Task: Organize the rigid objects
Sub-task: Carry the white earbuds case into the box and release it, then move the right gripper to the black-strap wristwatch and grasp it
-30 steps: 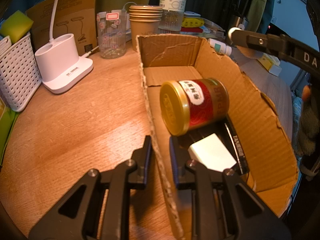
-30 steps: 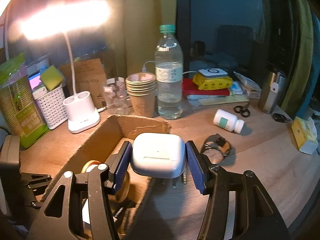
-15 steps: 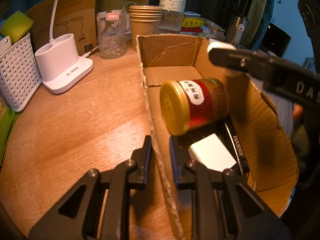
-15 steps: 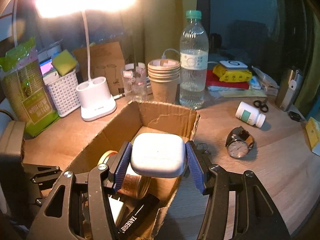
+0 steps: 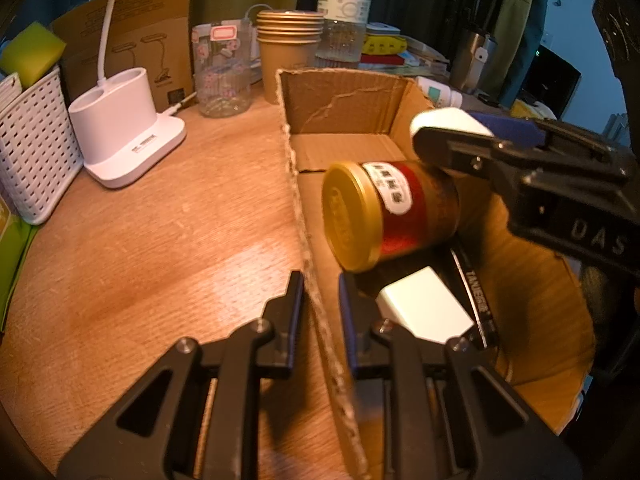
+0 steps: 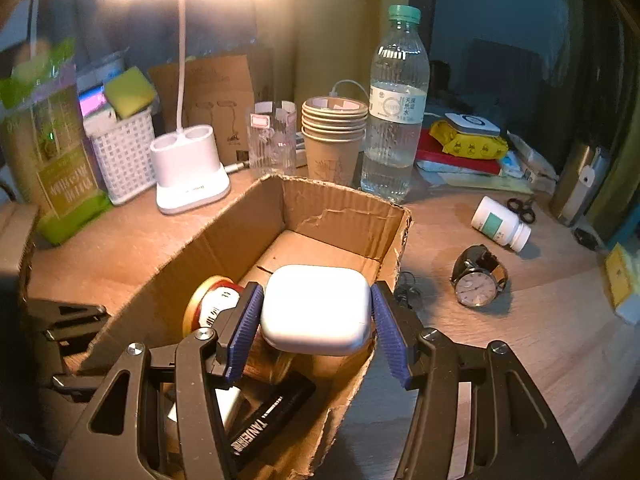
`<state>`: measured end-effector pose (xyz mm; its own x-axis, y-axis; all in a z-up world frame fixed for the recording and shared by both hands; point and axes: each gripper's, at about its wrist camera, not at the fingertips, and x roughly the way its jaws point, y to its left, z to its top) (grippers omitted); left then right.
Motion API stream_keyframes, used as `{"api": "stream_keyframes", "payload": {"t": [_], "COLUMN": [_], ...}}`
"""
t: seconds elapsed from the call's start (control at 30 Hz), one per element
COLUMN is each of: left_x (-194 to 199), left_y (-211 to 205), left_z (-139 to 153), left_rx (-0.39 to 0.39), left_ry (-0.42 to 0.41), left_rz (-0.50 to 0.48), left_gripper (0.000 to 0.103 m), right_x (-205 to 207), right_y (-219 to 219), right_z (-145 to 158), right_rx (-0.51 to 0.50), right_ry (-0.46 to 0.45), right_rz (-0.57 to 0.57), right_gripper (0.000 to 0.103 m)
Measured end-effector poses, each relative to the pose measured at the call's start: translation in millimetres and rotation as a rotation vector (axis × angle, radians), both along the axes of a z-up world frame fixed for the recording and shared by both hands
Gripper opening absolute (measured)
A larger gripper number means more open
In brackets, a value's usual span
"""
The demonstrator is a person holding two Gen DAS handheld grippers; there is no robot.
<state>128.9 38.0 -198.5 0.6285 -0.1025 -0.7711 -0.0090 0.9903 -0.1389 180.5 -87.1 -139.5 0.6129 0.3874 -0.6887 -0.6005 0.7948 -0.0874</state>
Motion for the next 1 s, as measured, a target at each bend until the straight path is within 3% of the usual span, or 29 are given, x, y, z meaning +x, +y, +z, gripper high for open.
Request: {"api": "stream_keyframes", "payload": {"t": [0.37, 1.0], "left_x": [0.5, 0.4], "left_y": [-0.1, 0.2], "left_z": [-0.7, -0.7], "left_rx": [-0.001, -0.001], "left_ry": [0.003, 0.003], "left_rz": [0.001, 0.001], "left_gripper": [0.019, 0.019], "right_x": [0.1, 21.3], "right_y": [-3.7, -62.9], "right_z": [5.1, 22.9], "right_rx": [0.019, 0.114], "right_ry": [0.006, -0.022], "right_rz": [-0.001, -0.166], "right_gripper": [0.064, 0.065]}}
